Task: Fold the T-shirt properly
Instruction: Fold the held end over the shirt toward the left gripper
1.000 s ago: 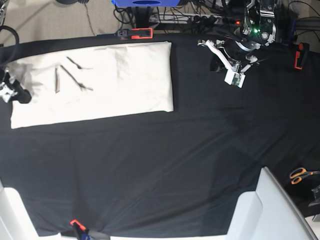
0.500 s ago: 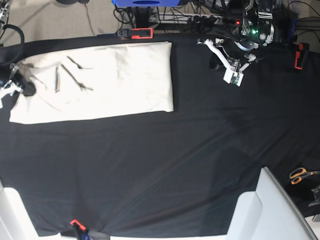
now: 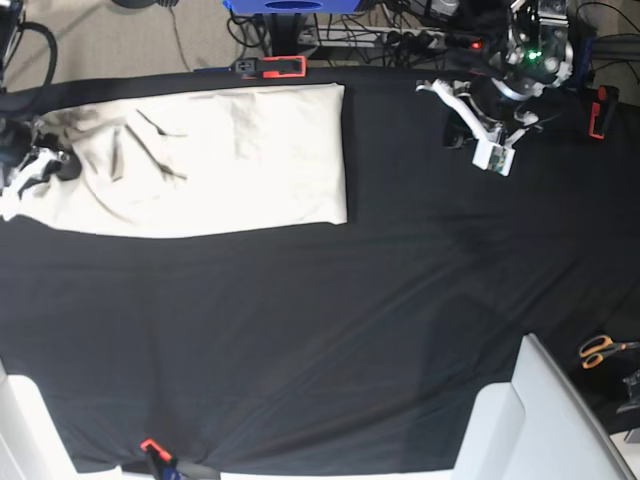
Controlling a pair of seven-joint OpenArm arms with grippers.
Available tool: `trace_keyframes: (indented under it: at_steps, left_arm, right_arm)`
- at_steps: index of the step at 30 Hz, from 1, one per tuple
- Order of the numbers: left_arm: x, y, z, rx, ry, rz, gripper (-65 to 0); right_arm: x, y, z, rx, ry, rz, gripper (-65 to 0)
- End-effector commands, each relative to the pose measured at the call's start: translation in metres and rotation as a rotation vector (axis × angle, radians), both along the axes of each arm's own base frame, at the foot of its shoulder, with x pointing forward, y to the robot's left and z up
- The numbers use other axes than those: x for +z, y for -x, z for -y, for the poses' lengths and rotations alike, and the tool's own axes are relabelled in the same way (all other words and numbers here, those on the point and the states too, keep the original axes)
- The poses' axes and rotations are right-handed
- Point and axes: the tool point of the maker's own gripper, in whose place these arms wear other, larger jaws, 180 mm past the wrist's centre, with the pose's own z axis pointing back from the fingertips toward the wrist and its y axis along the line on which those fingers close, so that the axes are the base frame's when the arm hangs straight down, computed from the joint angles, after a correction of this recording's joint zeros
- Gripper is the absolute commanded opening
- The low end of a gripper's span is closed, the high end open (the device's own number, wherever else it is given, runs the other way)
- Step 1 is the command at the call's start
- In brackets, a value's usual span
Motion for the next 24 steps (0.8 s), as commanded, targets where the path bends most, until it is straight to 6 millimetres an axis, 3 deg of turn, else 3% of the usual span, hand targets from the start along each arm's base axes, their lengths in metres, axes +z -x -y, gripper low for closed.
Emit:
trace_keyframes:
  at_steps: [1, 6, 10, 18, 24]
  left_arm:
    - [0.009, -0.002, -0.006, 0.001, -0.011, 0.026, -65.0]
    - [0.013, 0.010, -0.022, -0.017, -0.060, 0.006, -65.0]
    - [0.009, 0.025, -0.030, -0.035, -0.084, -0.030, -65.0]
    - [0.017, 0.042, -0.068, 0.035, -0.152, -0.048, -65.0]
    - [0.028, 0.050, -0.085, 0.059, -0.190, -0.044, -65.0]
  right_arm:
    - [0.018, -0.016, 0.008, -0.015, 0.022, 0.067, -64.2]
    - [0.041, -0.029, -0.005, 0.026, 0.134, 0.103, -64.2]
    - [0.045, -0.030, -0.031, 0.094, 0.242, 0.103, -64.2]
    - [0.054, -0.019, -0.089, 0.222, 0.468, 0.127, -64.2]
    - [0.051, -0.004, -0.128, 0.315, 0.600, 0.104, -64.2]
